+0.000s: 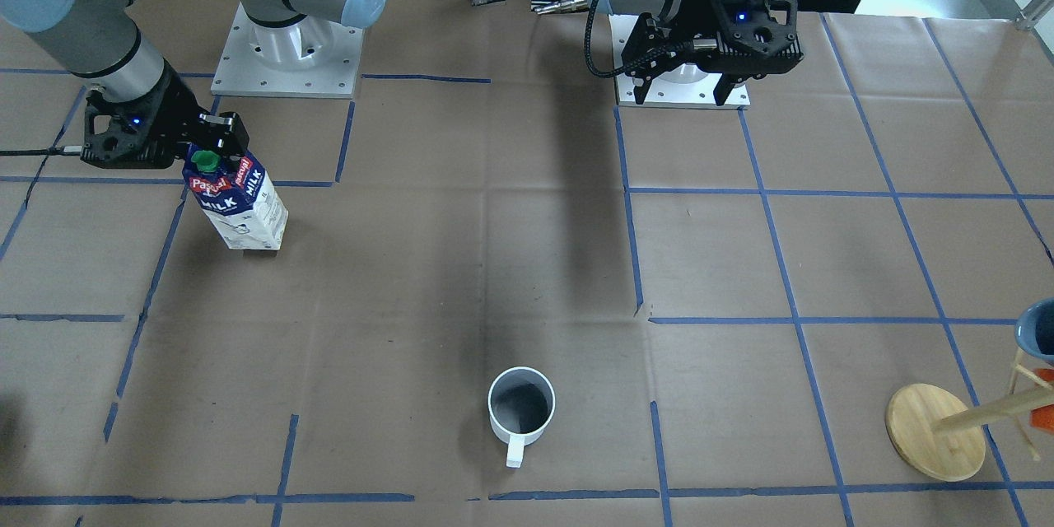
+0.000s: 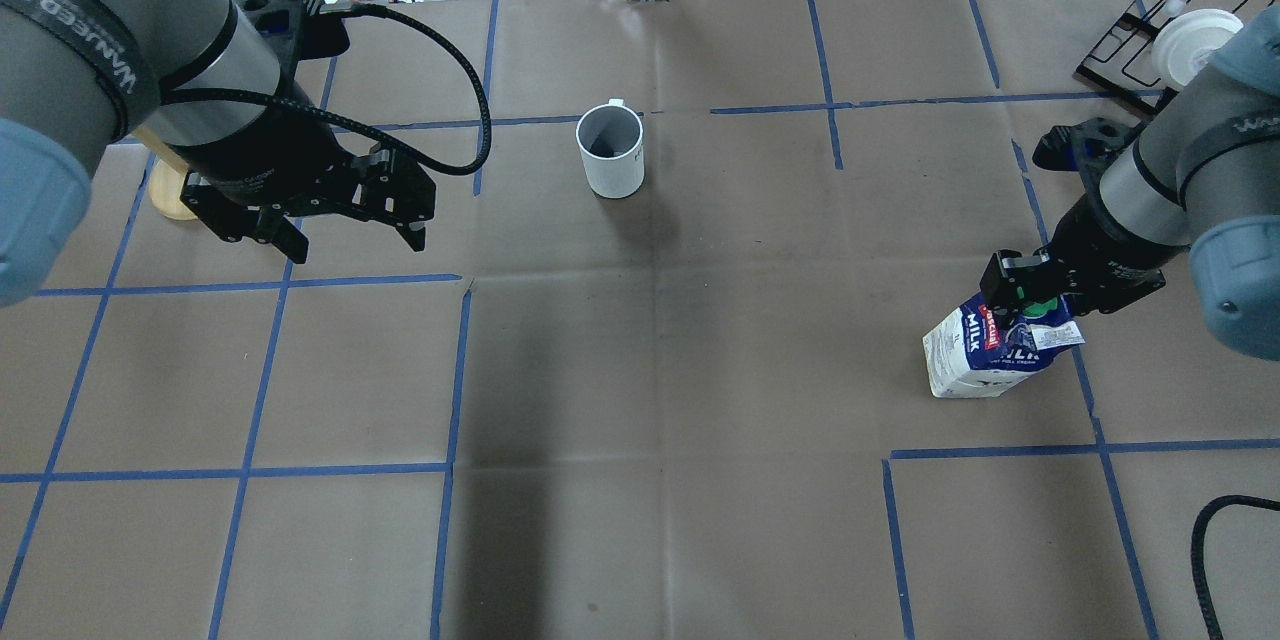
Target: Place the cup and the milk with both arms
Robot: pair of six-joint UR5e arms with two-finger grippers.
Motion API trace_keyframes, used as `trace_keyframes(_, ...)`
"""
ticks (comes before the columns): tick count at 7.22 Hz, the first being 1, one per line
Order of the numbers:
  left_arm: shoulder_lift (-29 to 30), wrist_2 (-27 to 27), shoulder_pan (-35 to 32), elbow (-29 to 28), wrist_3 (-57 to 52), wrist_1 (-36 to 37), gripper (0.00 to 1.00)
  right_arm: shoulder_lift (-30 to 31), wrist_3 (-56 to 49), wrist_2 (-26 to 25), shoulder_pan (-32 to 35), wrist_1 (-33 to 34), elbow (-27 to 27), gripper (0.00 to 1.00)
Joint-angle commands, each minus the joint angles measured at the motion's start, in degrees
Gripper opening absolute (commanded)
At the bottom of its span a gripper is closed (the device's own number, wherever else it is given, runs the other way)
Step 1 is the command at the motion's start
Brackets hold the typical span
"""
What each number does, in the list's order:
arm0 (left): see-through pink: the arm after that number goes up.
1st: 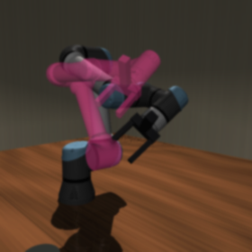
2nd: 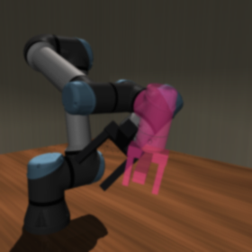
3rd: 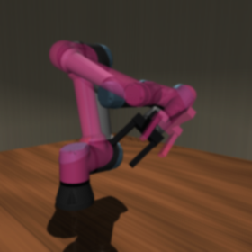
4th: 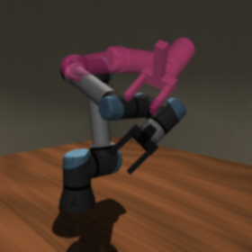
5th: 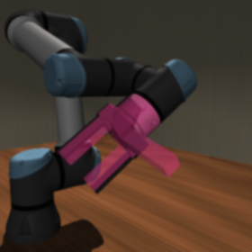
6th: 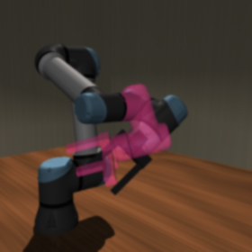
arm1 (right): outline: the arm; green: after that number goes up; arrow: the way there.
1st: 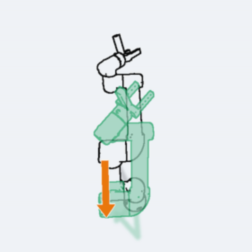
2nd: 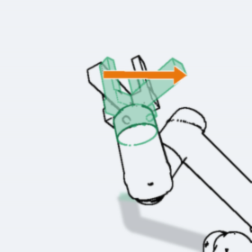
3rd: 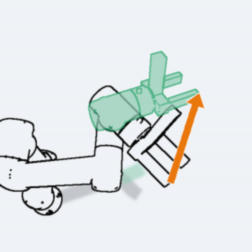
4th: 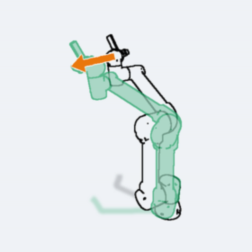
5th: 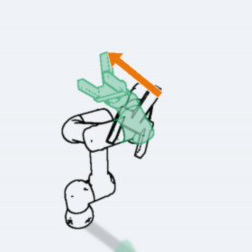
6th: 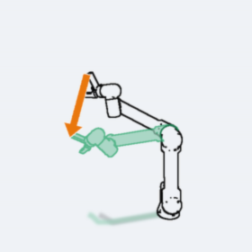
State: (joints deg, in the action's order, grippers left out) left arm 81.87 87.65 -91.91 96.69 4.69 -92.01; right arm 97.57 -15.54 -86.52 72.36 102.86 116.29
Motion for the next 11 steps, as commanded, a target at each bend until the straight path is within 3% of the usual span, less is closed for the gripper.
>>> trace_keyframes(1, -0.22, 0.24, 0.24, 0.08, -0.12, 0.43, 1.0, -0.79, 0.77, 0.21, 0.06, -5.96, -8.23, 0.54)
trace_keyframes(3, -0.31, 3.3, 0.15, 0.08, -0.03, 0.69, 1.0, -6.3, 0.95, -0.05, 2.16, -7.58, -16.49, 0.55)
trace_keyframes(5, -0.31, 3.23, 0.15, 0.17, 0.06, 0.69, 1.0, -13.33, 4.27, -2.93, 8.29, -8.9, -27.11, 0.55)
trace_keyframes(8, -0.31, 3.15, 0.33, 0.34, 0.15, 0.78, 1.0, -27.46, 18.05, -2.34, 21.02, -11.45, -43.98, 0.55)
trace_keyframes(11, -0.31, 3.23, 0.33, 0.34, 0.15, 0.69, 1.0, -42.68, 25.09, -1.98, 28.79, -11.54, -59.91, 0.55)
